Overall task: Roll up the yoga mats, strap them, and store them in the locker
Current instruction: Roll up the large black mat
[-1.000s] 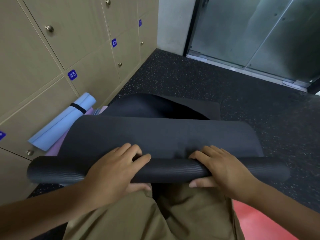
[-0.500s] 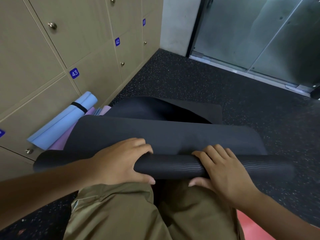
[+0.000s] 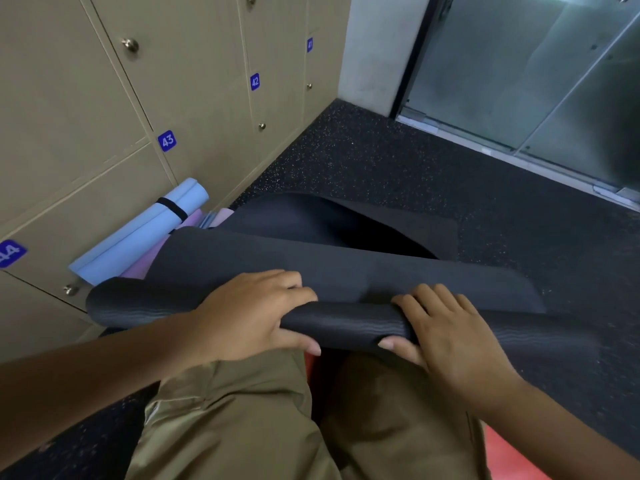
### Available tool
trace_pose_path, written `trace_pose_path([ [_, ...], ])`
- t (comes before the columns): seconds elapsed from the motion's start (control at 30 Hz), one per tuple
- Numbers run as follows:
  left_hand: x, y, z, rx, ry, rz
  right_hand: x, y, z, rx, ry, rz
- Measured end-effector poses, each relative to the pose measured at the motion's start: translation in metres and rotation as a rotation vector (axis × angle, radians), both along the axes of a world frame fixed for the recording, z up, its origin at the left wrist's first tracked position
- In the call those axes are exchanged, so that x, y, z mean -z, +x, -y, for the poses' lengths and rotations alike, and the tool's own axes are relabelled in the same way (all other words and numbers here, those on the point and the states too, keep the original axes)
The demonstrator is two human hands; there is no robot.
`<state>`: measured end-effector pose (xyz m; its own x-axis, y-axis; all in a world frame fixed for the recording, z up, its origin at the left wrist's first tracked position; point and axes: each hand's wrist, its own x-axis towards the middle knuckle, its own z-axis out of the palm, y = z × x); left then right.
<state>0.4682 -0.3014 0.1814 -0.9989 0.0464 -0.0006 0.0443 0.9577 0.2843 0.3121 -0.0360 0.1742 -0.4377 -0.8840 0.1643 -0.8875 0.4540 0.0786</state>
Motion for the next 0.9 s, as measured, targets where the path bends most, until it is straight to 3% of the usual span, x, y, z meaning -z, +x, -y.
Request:
trace_pose_path([
  [0.13, -0.01, -0.015, 0.008, -0.049, 0.154, 0.21, 0.009, 0.01, 0.0, 0.06, -0.036, -0.09],
  [0.33, -0.01, -0.029, 0.014, -0.106, 0.235, 0.255, 0.013, -0.01, 0.01, 0.031, -0.05, -0.021],
  [0.47, -0.008, -0.025, 0.014, -0.139, 0.24, 0.055, 0.008, -0.025, 0.017, 0.01, -0.01, 0.075],
  [0.6, 0.007, -0.011, 0.002, -0.073, -0.062, -0.361, -0.007, -0.04, 0.03, 0.043, 0.103, 0.307],
  [0.73, 0.025, -0.007, -0.003, -0.071, -0.211, -0.374, -0.012, -0.048, 0.037, 0.048, 0.176, 0.42],
  [0.9, 0.026, -0.015, 0.008, -0.035, -0.157, -0.339, -0.002, -0.036, 0.034, 0.057, -0.029, 0.21],
])
